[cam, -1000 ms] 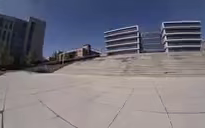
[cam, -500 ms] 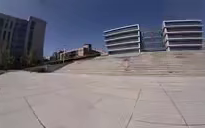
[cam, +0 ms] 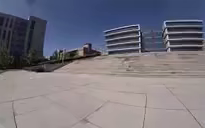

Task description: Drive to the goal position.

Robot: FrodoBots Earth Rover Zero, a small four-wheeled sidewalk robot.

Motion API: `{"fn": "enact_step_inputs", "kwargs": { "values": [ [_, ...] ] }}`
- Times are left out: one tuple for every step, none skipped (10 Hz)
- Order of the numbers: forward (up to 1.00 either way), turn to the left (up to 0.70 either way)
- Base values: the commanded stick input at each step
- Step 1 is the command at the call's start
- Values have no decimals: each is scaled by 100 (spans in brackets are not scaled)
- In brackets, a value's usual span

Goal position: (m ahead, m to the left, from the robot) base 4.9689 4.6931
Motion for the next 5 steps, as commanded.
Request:
{"fn": "enact_step_inputs", "kwargs": {
  "values": [
    [70, 34],
    [70, 36],
    [70, 36],
    [70, 36],
    [70, 36]
  ]
}}
